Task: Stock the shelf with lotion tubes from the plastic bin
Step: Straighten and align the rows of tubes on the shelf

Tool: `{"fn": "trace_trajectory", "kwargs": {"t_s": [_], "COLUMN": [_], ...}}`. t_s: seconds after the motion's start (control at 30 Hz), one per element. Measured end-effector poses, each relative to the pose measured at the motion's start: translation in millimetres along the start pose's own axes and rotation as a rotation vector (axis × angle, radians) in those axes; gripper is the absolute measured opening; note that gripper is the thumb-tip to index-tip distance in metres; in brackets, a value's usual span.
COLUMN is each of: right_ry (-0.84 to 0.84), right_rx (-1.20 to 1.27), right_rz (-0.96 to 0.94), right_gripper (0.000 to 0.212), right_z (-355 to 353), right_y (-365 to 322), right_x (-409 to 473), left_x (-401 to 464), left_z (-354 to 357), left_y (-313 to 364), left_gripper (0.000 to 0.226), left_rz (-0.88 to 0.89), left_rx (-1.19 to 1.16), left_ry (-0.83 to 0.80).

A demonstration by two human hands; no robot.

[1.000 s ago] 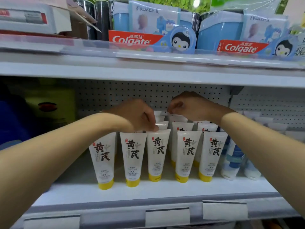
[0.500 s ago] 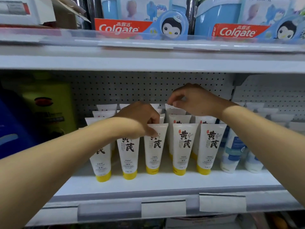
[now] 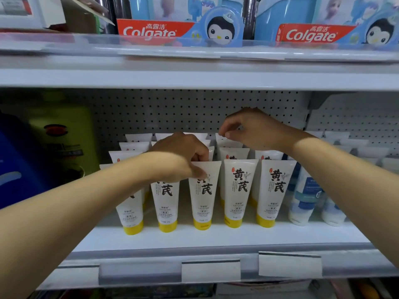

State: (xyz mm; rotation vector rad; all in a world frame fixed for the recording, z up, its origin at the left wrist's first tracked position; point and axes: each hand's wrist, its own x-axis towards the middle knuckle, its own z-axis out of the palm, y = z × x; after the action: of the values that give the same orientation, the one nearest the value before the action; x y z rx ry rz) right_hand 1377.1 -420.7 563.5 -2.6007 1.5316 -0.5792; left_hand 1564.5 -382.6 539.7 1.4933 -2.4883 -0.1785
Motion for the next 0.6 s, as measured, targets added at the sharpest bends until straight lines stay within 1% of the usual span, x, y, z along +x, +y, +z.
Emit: {"fn": "trace_trajectory", "kwargs": {"t_s": [0.1,0.23,0.27,0.33,0.4,0.47,0.53,0.6], "right_ry": [0.003,-0.001,-0.003,-0.009,-0.028,-0.060,-0.091,-0.130], "right_rx": [0.019,0.030,0.032,0.036,0.037,0.029,0.023,0.030], "right_rz": [0.003,-0.007,-0.009,-0.015,-0.022,-0.030,-0.045,-0.048], "right_gripper": [0.019,0.018,0.018,0.016,0.015,0.013,0.013,0.014], "right_z": [1.4,3.0,3.3,4.0,5.2,8.2,12.0,15.8], "right_y": [0.4,-0.6,-1.0,-1.2,-3.1,-6.3,-10.5,-15.0], "right_x": [1.0,3.9,5.1,8.3,11.9,16.4,21.2,24.3], "left_x": [-0.5,-0.4,-0.4,-1.0,-2.9,-5.4,-7.2,-8.6], "left_z": [-0.1,1.4,1.4,-1.5,-9.3,-19.1,-27.9,-33.2], "left_y": [2.0,2.1,0.8,-2.4,-6.1,-9.7,-14.5,-20.3], "left_gripper": [0.020,0.008,0.008,0.014,0.018,0.015,0.010,0.010], "left_rz": [-0.006,-0.004,-0.010,-0.032,-0.039,-0.049,-0.049,-0.050], "left_rx": [0.012,0.032,0.028,-0.014,-0.068,-0.104,-0.095,-0.062], "left_ry": [0.006,0.001,-0.005,-0.005,0.015,0.049,0.097,0.139]}}
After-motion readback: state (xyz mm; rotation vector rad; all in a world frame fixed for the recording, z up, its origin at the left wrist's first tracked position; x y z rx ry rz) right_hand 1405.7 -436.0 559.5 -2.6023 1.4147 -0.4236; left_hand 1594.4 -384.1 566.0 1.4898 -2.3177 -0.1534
